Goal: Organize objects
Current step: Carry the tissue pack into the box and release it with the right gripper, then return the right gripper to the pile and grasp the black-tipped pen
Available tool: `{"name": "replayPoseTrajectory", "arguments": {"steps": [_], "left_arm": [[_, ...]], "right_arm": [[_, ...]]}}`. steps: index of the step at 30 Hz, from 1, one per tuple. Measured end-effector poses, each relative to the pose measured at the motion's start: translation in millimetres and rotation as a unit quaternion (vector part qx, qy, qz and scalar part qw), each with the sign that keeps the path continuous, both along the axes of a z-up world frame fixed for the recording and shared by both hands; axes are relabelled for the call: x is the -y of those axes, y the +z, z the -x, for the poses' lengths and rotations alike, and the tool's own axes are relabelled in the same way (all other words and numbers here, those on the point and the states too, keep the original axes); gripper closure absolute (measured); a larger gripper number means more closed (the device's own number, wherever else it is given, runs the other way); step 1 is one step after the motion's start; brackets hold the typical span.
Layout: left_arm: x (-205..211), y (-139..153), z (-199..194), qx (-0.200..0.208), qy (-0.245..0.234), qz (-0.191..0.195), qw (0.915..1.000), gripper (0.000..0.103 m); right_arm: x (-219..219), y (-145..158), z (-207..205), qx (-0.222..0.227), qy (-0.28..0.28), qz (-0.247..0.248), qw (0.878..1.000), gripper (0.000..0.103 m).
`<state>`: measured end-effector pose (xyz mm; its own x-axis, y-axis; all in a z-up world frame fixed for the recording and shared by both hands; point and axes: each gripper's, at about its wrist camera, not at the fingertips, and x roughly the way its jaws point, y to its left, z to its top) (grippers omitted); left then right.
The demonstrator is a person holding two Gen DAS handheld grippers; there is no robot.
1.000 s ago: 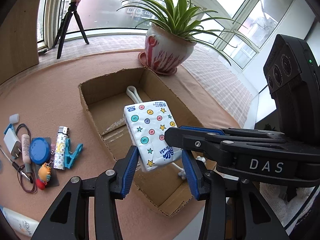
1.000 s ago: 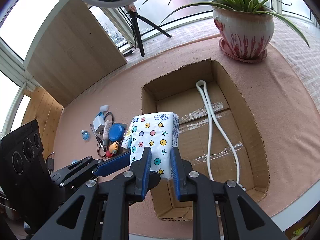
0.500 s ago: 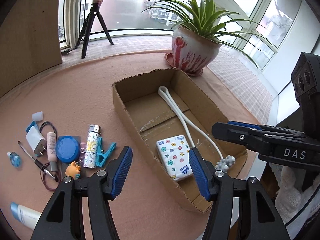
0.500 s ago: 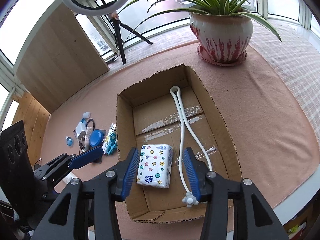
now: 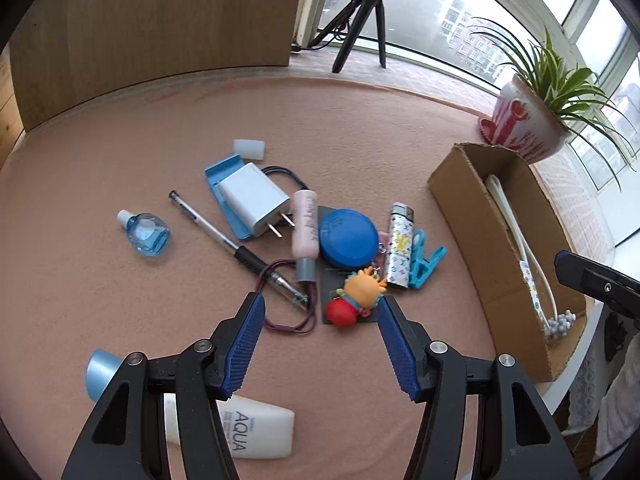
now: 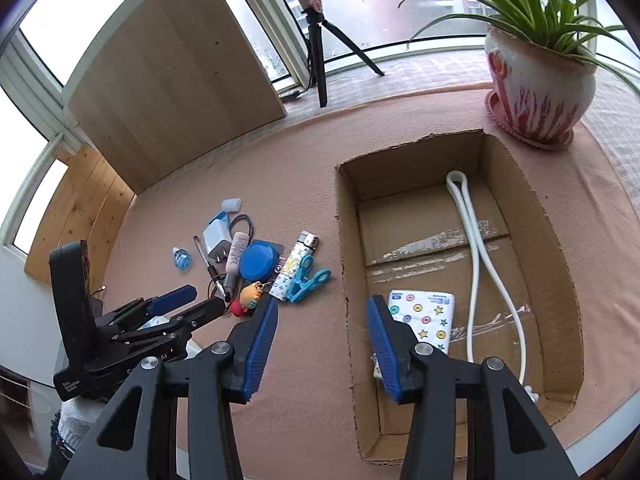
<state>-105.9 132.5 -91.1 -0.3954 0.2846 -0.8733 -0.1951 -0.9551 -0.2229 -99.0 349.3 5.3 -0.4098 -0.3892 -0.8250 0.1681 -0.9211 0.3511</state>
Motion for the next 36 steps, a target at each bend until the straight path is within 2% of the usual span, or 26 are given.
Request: {"name": "replayPoseTrajectory", "arguments": {"steps": [5, 12, 25, 31, 36], "left_arm": [[26, -19, 4, 0.021, 0.015, 0.001, 0.9997, 0.042], [33, -37, 9, 0.039, 0.007, 0.006, 0.9992, 0.054], [29, -42, 23, 0.038, -0.008, 0.009, 0.9992, 0.061], [27, -43, 25, 0.034, -0.012, 0.008, 0.9993, 0.072], [17, -45, 26, 0.033, -0.029, 0.010, 0.9990, 0.088]], "right_arm": [[38, -14, 11, 0.015, 0.030, -0.009, 0.999, 0.059], [75, -42, 31, 0.059, 0.049, 0.001, 0.997, 0.058], [107, -76, 53, 0.115, 0.044, 0.004, 0.992, 0.058], [113, -77, 56, 0.117, 0.045, -0.007, 0.992, 0.058], [122, -74, 56, 0.118, 0.058, -0.019, 0.991, 0.059]]}}
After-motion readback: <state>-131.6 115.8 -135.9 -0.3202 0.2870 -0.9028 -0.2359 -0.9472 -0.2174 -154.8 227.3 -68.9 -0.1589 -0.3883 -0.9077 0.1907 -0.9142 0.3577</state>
